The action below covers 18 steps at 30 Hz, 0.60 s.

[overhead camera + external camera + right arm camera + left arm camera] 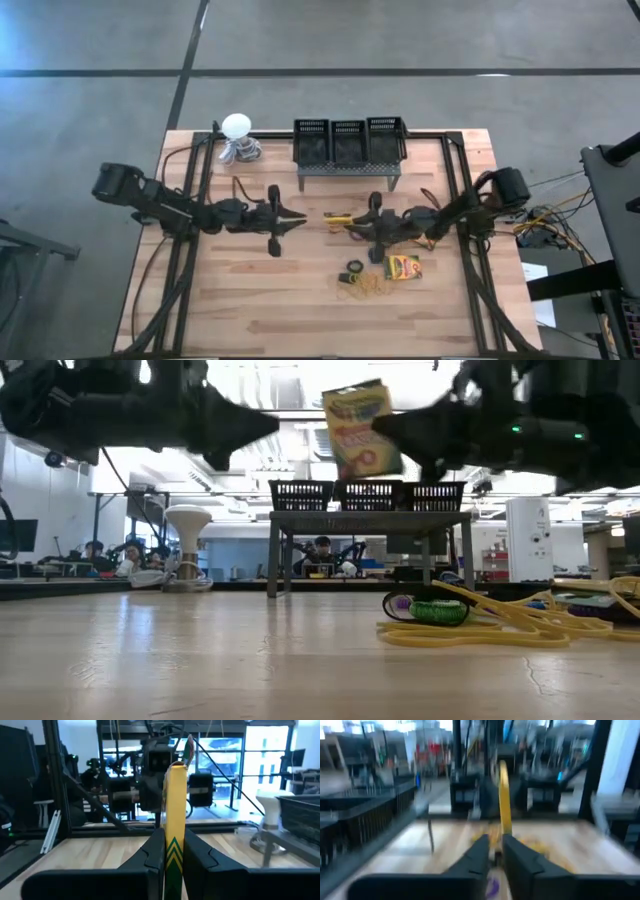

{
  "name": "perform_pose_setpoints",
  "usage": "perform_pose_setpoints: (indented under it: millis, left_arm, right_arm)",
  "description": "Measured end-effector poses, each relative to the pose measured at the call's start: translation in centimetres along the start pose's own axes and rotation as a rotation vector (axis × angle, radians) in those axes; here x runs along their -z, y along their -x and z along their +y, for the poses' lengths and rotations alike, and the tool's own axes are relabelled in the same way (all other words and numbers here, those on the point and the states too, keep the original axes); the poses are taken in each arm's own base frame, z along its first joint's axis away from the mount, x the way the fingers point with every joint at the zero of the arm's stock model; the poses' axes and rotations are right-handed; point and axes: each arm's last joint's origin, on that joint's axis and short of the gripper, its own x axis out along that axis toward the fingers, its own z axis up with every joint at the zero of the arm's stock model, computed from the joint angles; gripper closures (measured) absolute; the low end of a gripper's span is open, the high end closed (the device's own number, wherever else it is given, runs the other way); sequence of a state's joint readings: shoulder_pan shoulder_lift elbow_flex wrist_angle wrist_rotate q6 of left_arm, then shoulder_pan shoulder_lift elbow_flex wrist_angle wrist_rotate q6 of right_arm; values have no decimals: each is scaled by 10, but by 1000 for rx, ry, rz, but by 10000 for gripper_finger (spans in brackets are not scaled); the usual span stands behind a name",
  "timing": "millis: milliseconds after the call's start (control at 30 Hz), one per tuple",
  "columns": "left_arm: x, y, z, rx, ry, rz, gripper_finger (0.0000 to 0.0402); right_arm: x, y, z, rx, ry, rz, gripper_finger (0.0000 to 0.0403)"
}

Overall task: Pick & Place Office Desk Supplies
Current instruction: Put the yellow crayon box into the left black bin on the shelf

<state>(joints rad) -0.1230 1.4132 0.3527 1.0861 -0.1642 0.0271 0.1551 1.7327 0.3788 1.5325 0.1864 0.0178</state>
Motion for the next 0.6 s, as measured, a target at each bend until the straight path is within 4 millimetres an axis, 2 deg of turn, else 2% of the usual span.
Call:
perform_pose_setpoints:
  millis: [167,333,467,600]
  left_arm:
    - [-8,-14,-2,10,35,-3,229]
    - [-7,-34,-6,14,93,91,148]
    - [-8,-45,-9,18,96,108,128]
    - [-9,-53,-13,29,97,105,148]
  right_arm:
    - [6,-20,4,-1,30,-13,369]
    - [6,-26,5,-1,39,-27,369]
    - [4,-24,5,-2,34,-33,366]
    - [4,-24,4,-1,34,-28,365]
